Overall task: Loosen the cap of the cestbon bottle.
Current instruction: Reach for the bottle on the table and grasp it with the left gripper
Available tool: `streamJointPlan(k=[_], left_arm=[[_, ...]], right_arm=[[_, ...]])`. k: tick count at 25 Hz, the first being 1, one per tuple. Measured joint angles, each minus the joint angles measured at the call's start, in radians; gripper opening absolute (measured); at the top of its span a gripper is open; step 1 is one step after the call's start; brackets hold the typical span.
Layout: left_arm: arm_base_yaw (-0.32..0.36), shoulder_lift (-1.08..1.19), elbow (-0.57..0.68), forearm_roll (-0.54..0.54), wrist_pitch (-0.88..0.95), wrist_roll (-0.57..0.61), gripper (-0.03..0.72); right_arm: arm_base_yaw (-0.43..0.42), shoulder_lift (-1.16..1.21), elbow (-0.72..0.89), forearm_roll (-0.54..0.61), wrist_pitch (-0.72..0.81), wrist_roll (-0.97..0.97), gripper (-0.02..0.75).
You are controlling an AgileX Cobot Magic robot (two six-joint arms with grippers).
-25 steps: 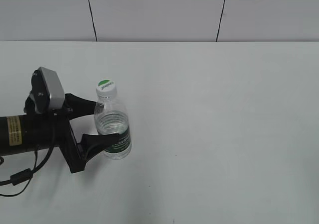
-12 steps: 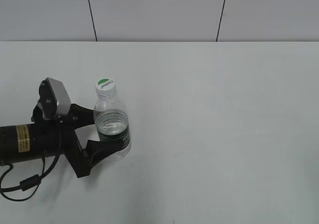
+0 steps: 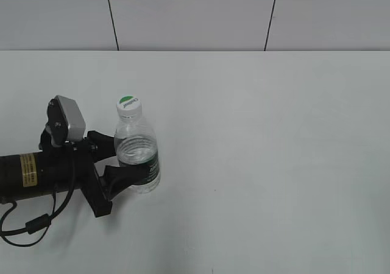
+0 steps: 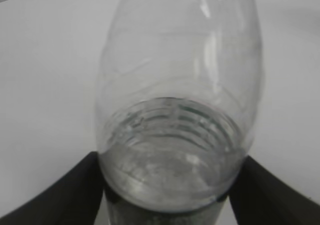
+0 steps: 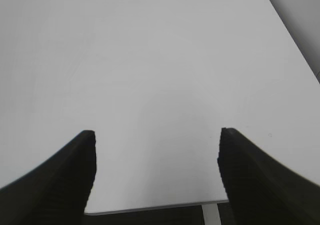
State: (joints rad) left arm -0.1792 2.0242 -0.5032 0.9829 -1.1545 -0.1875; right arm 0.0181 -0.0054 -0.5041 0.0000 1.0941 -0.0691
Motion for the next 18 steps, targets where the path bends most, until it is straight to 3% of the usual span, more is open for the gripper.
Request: streamJointPlan(k=[7, 18], left_arm=[[0.0, 0.0, 0.0, 0.018, -0.001, 0.0, 0.372], [0.0, 0.0, 0.0, 0.136, -0.007, 0.0, 0.371]], right_arm=[[0.0, 0.0, 0.0, 0.008, 0.0, 0.0, 0.583], [0.0, 0.062, -0.025, 0.007, 0.0, 0.001, 0.583]])
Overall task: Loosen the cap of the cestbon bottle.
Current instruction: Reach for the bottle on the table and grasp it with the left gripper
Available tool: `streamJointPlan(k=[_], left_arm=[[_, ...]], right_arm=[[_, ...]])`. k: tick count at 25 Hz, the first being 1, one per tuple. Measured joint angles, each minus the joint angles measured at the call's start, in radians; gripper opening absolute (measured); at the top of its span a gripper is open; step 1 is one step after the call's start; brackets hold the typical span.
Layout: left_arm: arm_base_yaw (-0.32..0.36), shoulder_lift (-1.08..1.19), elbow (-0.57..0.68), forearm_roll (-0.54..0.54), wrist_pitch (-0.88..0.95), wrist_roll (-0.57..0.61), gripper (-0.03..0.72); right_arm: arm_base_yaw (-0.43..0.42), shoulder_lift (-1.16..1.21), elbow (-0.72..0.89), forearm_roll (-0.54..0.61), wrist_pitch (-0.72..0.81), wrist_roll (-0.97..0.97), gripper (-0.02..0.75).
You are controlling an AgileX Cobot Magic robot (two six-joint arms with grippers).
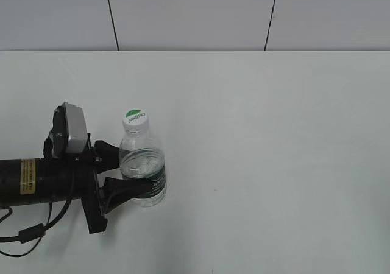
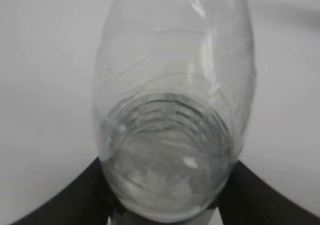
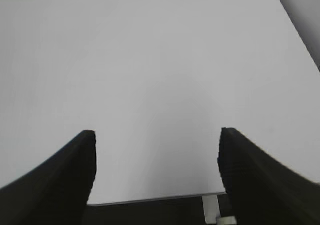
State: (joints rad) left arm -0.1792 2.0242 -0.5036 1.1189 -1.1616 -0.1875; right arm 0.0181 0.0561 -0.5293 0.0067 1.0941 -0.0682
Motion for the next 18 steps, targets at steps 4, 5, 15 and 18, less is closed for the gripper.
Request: streamJointPlan(k=[4, 5, 15, 18], left_arm=[[0.0, 0.0, 0.0, 0.005, 0.0, 0.0, 0.371], [0.0, 0.0, 0.0, 0.005, -0.001, 0.0, 0.371], [0.0, 0.0, 0.0, 0.006, -0.001, 0.0, 0.37], [0.0, 0.0, 0.0, 0.007, -0.002, 0.0, 0.37]], right_arm=[[0.0, 0.147, -0.035, 0.0, 0.0, 0.0, 0.583], [0.0, 0.192, -0.047, 0.0, 0.0, 0.0, 0.583], [0.0, 0.603, -0.207, 0.047, -0.001, 0.0, 0.451], [0.0, 0.706, -0.273, 0.061, 0.008, 0.0, 0.386]])
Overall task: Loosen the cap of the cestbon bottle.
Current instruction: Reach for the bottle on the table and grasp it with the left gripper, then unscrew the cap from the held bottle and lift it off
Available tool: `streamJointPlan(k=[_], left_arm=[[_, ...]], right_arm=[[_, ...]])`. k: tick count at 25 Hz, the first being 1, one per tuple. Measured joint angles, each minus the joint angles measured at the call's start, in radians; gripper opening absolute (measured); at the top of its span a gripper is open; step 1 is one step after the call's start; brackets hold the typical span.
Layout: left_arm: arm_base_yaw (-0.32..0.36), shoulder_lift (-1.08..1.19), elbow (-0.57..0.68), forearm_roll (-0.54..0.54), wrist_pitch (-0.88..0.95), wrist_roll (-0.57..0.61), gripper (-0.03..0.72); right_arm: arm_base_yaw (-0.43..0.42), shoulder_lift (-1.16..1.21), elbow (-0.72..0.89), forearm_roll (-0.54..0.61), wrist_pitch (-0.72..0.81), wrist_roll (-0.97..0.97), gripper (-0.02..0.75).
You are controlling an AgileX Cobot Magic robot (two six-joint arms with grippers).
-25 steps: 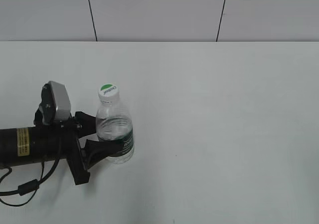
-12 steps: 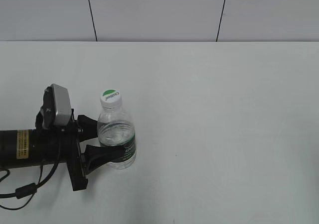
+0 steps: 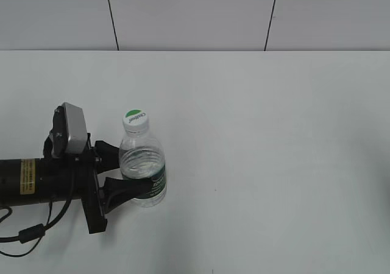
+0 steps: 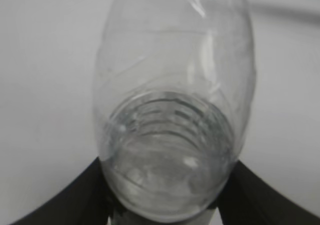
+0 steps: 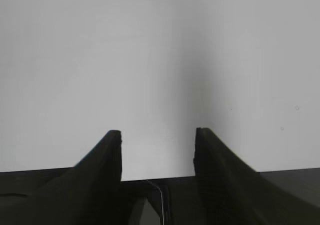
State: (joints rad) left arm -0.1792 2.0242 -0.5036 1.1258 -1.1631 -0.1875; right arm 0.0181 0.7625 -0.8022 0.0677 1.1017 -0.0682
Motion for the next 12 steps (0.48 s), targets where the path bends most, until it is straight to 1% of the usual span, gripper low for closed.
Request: streamJointPlan(k=[3, 7, 12], left_arm=[[0.0, 0.0, 0.0, 0.0, 0.0, 0.0, 0.37], [0.0, 0.0, 0.0, 0.0, -0.001, 0.0, 0.37], [0.0, 0.0, 0.0, 0.001, -0.001, 0.0, 0.37]], right_arm=[[0.0, 0.128, -0.065, 0.003, 0.026, -0.001, 0.36], [0.0, 0.25, -0.145, 0.004, 0.099, -0.017, 0.352], [0.0, 0.396, -0.221, 0.005, 0.105, -0.031, 0.351]])
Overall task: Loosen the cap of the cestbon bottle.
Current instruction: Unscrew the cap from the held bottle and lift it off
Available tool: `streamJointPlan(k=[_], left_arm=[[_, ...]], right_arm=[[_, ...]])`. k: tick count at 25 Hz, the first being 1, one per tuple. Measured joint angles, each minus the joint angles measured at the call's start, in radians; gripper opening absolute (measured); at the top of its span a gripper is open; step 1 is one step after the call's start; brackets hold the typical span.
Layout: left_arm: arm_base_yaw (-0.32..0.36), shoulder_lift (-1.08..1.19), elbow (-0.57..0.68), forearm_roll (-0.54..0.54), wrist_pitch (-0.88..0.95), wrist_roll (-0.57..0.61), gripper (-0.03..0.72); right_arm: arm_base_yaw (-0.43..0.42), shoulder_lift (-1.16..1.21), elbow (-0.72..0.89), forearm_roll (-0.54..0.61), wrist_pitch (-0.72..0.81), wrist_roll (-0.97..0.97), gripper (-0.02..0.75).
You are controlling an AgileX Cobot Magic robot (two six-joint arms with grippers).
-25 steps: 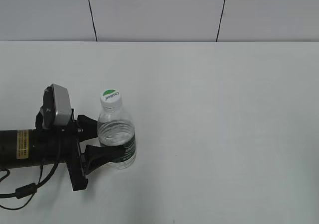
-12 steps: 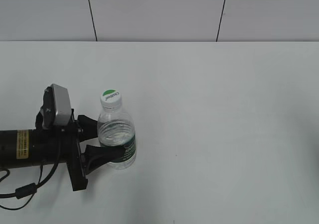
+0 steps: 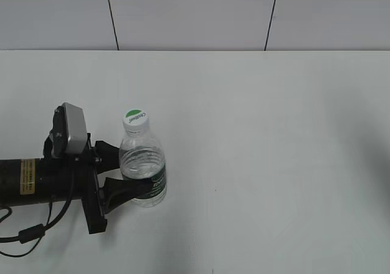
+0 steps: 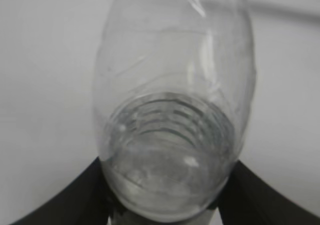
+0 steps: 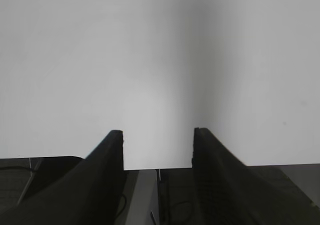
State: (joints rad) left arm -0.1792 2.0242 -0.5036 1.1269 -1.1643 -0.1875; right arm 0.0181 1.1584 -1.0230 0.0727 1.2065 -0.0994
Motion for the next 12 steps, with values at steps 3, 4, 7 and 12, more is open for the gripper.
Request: streamJointPlan(k=[3, 4, 7, 12], left_arm=[[0.0, 0.0, 0.0, 0.0, 0.0, 0.0, 0.37], [0.0, 0.0, 0.0, 0.002, 0.0, 0.0, 0.37], [0.0, 0.0, 0.0, 0.002, 0.0, 0.0, 0.37], [0.0, 0.0, 0.0, 0.003, 0.0, 0.0, 0.369]], right_arm=[[0.0, 0.06, -0.041, 0.028, 0.005, -0.001, 0.351], [0.0, 0.079, -0.054, 0.046, 0.004, -0.002, 0.351], [0.019, 0.13, -0.085, 0.078, 0.005, -0.011, 0.351], [0.13, 0.204, -0.15, 0.087, 0.007, -0.015, 0.351]])
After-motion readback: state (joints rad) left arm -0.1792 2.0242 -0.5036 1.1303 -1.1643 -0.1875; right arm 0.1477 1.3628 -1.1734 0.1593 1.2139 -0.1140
